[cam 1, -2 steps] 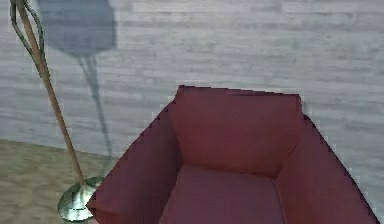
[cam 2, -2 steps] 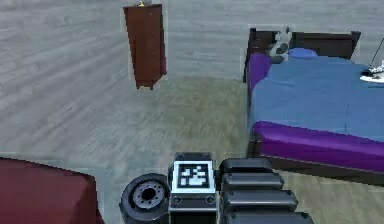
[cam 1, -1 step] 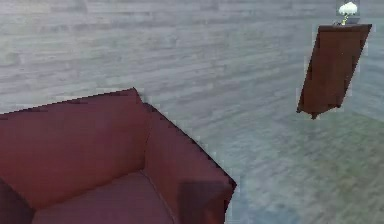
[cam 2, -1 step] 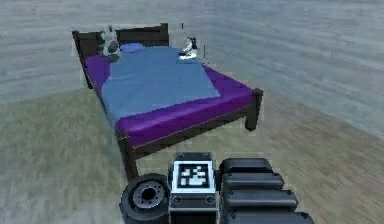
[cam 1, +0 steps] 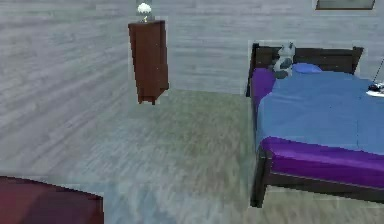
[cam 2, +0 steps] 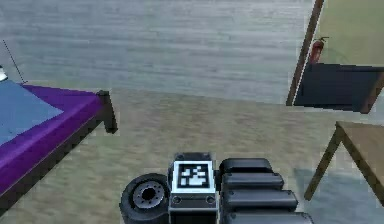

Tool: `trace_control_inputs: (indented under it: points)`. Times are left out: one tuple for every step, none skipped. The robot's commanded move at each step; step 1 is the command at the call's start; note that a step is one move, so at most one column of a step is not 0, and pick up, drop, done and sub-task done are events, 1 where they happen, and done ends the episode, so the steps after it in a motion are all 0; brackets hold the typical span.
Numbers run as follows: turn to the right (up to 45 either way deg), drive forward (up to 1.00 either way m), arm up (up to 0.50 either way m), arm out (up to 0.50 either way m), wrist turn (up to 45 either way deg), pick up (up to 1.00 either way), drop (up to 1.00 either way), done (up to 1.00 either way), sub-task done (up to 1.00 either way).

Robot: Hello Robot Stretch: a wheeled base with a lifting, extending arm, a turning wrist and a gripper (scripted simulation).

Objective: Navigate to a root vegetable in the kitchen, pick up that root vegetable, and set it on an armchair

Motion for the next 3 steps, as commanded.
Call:
trace_control_inputs:
  points:
    - [33.0,0.0,0.0,0.0,0.0,0.0,0.0,0.0,0.0]
    - [3.0,0.0,0.0,0.0,0.0,0.0,0.0,0.0,0.0]
    - [-45.0,0.0,0.0,0.0,0.0,0.0,0.0,0.0,0.0]
